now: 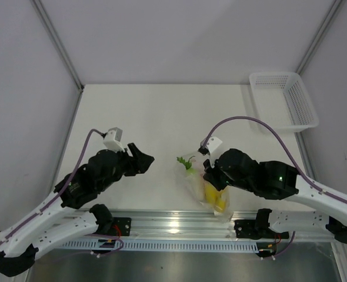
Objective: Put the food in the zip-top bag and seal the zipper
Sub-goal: Zip the zipper food storage bag at the center of the board.
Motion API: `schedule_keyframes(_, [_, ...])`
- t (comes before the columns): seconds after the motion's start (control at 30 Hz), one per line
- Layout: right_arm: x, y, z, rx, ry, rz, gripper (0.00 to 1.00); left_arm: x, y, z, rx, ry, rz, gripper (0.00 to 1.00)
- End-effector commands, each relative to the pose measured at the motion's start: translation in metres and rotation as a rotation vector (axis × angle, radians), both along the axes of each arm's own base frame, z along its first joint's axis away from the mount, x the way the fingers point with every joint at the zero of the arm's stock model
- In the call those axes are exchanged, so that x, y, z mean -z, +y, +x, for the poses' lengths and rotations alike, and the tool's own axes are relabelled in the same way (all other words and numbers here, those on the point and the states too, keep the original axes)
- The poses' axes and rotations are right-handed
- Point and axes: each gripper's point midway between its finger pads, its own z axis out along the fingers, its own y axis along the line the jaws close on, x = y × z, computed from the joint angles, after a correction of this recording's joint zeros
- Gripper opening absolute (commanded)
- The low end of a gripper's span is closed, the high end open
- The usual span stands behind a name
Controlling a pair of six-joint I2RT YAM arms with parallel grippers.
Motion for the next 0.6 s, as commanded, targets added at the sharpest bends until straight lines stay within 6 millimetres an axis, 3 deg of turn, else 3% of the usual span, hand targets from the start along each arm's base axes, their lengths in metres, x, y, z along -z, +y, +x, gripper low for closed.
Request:
schedule_keyframes(0.0, [-0.021,0.004,-0.013,-0.076,-0.008,0.122,0.0,0.004,-0.017,0.01,0.049,-0.002,0.063,0.66])
schedule_keyframes(0.1, [-0.021,-0.002,-0.02,-0.093,-0.001,0.149,0.0,0.01,-0.034,0.016,0.086,0.018,0.067,0.59])
schedule_keyframes(0.27, [-0.018,-0.005,-0.034,-0.15,0.034,0.177,0.0,0.013,-0.063,0.025,0.172,0.062,0.05,0.59])
schedule_keyframes(0.43, [-0.006,-0.004,-0.037,-0.156,0.062,0.151,0.0,-0.004,-0.1,0.03,0.289,0.07,-0.002,0.6])
schedule_keyframes(0.57, [-0.005,-0.004,-0.038,-0.16,0.067,0.15,0.0,-0.008,-0.11,0.04,0.329,0.098,0.009,0.66])
